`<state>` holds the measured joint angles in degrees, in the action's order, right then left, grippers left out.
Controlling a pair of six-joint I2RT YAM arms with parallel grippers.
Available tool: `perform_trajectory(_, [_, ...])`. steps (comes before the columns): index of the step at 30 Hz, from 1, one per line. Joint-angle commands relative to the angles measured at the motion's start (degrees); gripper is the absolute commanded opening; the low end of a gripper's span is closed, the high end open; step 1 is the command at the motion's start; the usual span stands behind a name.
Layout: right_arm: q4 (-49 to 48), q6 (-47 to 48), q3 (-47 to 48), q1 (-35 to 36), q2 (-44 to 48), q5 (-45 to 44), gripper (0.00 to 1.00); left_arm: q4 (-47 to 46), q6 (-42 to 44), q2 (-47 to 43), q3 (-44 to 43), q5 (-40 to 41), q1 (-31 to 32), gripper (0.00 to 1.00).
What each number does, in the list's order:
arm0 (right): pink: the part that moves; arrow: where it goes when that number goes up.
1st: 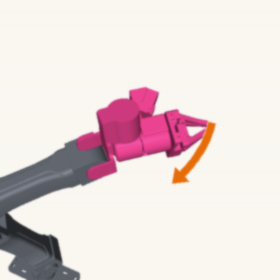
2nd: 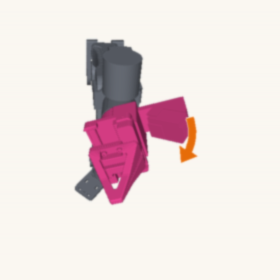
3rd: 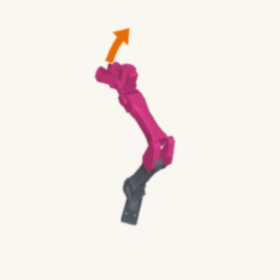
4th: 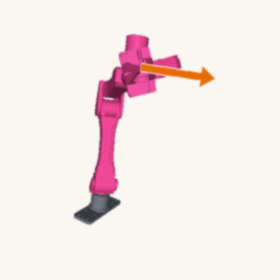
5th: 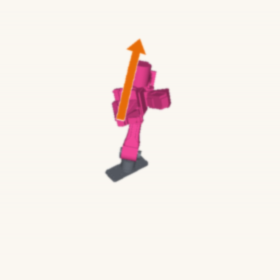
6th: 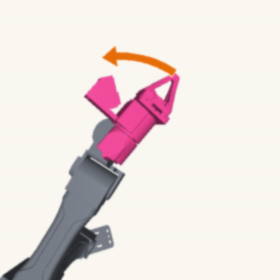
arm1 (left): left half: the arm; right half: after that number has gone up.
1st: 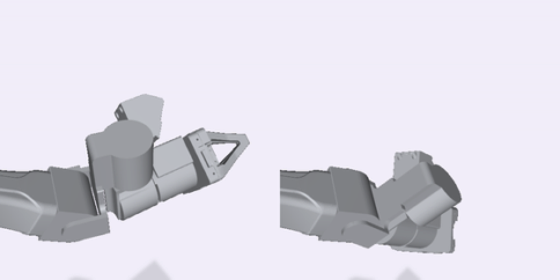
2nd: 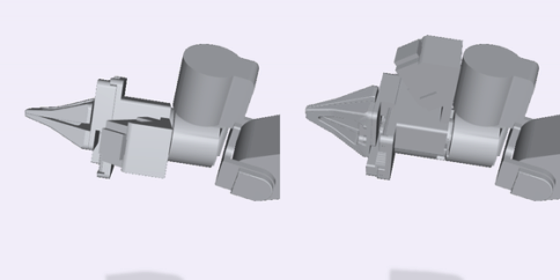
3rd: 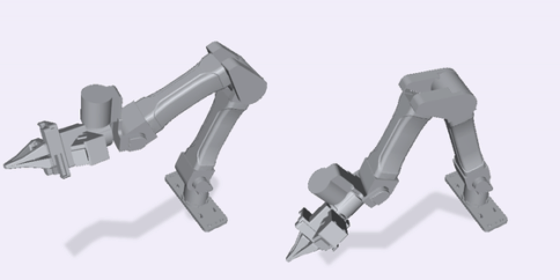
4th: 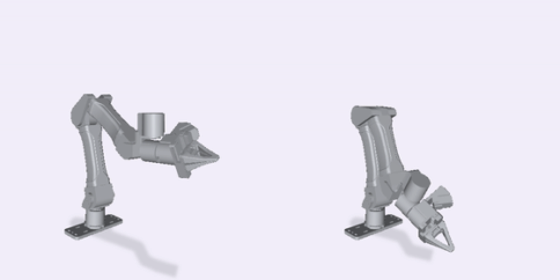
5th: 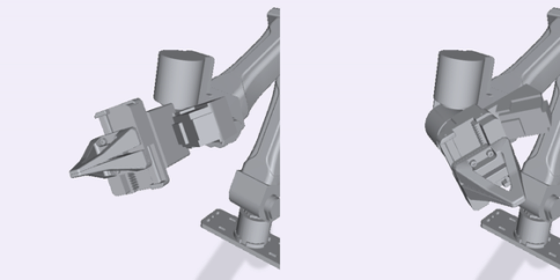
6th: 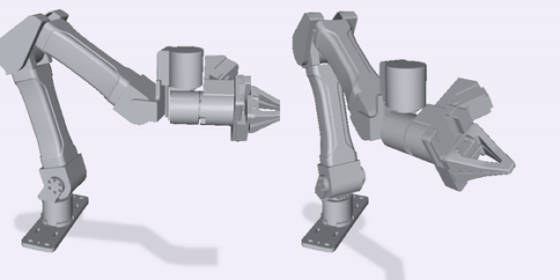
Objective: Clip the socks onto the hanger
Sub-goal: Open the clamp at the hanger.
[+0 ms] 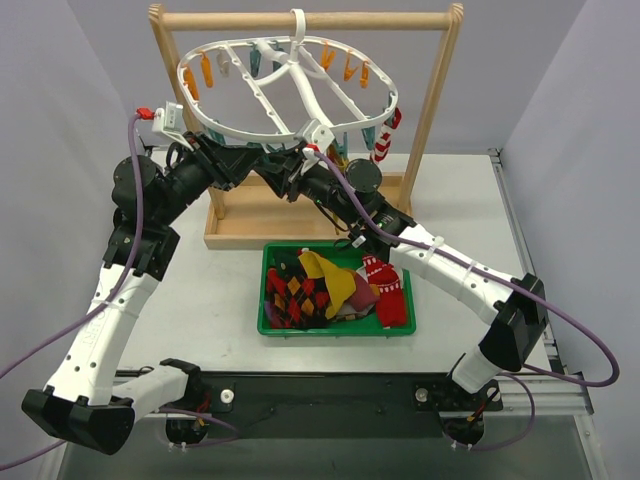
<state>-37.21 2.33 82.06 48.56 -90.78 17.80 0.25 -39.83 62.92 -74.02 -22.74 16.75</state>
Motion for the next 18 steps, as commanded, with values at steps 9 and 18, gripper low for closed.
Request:
perform_trajectory(9, [-2.0, 2.6, 2.8, 2.9, -1.3, -2.1, 0.00, -3.0, -2.4, -0.2, -3.8, -0.6, -0.1, 0.43])
perform_trajectory(18, [-1.4, 2.3, 2.9, 3.2, -1.4, -3.0, 0.00, -3.2, -2.7, -1.3, -2.9, -0.6, -0.2, 0.57])
